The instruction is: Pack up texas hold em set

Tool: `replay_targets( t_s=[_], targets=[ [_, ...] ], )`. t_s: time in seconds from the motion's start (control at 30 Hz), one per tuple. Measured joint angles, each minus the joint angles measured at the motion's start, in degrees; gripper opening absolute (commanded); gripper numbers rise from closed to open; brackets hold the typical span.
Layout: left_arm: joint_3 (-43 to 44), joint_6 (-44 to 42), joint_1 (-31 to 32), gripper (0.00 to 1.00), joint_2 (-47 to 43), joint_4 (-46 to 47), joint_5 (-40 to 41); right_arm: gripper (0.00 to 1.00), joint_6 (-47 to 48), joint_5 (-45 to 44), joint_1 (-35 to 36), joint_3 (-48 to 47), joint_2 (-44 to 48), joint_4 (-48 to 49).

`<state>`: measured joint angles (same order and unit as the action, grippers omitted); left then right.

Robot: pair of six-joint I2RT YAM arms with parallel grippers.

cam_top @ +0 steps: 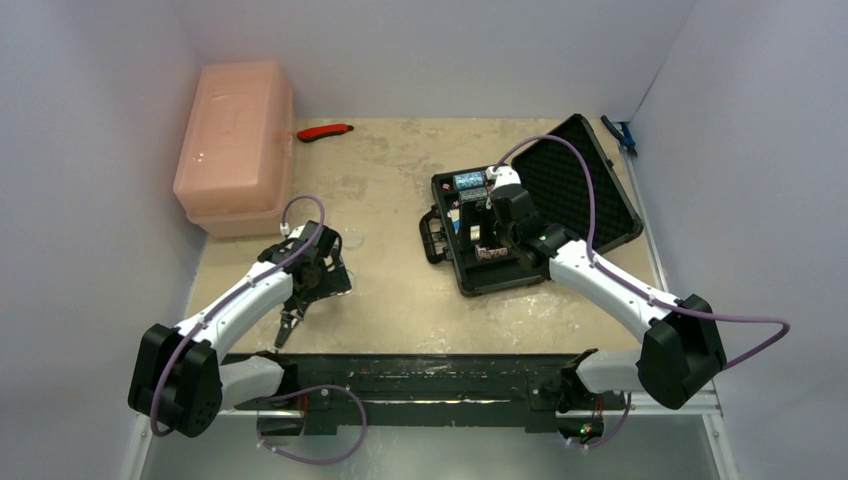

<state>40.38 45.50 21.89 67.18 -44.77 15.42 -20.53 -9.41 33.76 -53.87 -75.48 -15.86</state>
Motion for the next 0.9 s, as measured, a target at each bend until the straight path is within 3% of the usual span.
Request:
replay_targets(
  t_s=[0.9],
  targets=[
    [0.00,-0.02,0.00,0.97,7.10,4.68,-1.84,0.99,0.00,0.07,0.00,0.00,-1.97,0.09]
  ],
)
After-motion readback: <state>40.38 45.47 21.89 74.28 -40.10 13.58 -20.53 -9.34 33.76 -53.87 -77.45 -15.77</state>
